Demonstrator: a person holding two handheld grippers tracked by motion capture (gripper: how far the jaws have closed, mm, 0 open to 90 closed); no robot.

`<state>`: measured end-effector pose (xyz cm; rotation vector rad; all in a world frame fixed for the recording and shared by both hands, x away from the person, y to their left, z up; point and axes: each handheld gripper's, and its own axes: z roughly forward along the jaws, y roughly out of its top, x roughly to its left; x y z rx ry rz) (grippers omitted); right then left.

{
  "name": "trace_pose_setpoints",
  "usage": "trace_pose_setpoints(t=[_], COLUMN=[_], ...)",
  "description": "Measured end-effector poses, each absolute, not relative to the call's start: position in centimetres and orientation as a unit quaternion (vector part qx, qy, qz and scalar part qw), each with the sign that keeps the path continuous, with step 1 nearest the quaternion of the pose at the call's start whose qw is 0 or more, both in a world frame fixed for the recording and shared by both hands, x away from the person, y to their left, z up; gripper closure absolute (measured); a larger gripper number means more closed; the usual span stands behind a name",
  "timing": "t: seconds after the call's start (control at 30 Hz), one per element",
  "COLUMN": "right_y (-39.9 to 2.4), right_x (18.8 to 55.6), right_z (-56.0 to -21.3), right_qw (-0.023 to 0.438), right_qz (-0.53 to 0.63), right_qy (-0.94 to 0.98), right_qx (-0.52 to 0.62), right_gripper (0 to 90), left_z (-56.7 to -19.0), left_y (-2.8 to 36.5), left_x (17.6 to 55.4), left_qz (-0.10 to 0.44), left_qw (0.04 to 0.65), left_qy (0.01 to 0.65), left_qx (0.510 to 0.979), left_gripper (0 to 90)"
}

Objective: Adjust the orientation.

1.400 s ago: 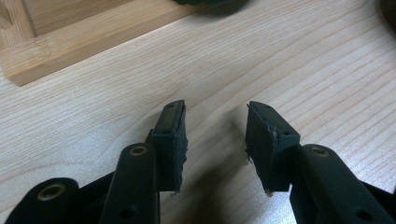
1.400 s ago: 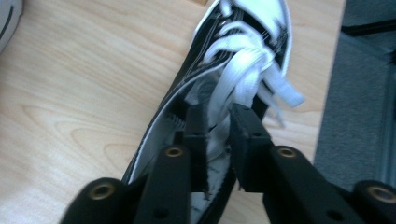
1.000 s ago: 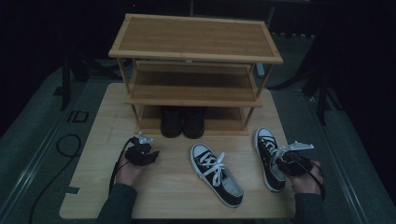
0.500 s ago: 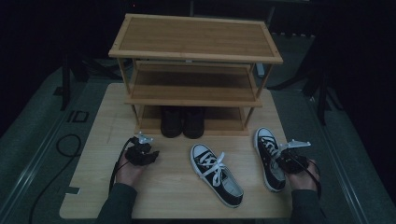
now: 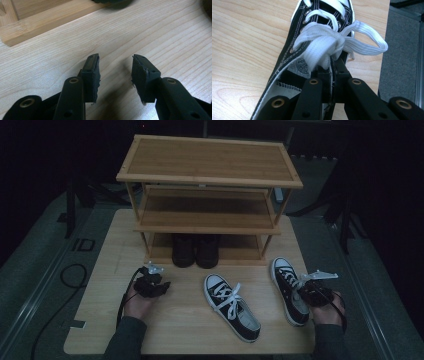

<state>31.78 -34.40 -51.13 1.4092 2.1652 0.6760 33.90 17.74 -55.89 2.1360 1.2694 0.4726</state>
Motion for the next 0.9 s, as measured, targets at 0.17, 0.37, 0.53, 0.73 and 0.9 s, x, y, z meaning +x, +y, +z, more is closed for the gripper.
trace_pose_setpoints(t=[0.17, 0.37, 0.53, 0.73, 0.9], right_y=[-34.5, -34.5, -34.0, -33.1, -31.7], right_x=[31.4, 30.9, 30.6, 30.5, 30.8], right_z=[-51.0, -50.7, -50.1, -49.3, -49.0], right_qw=[0.236, 0.234, 0.238, 0.238, 0.238], right_qz=[0.253, 0.269, 0.281, 0.3, 0.306], right_qy=[0.788, 0.792, 0.795, 0.8, 0.81], right_qx=[0.51, 0.496, 0.481, 0.462, 0.44], right_gripper=[87.5, 87.5, 87.5, 87.5, 87.5], left_z=[-55.9, -55.9, -55.9, -55.9, -55.9], left_y=[17.7, 17.8, 17.7, 17.7, 17.7], left_x=[33.9, 33.9, 33.9, 33.9, 33.9], left_qz=[0.178, 0.177, 0.178, 0.178, 0.179], left_qw=[0.302, 0.302, 0.301, 0.301, 0.301], left_qy=[0.479, 0.479, 0.479, 0.479, 0.479], left_qx=[0.805, 0.805, 0.805, 0.805, 0.805], left_gripper=[57.8, 57.8, 57.8, 57.7, 57.7])
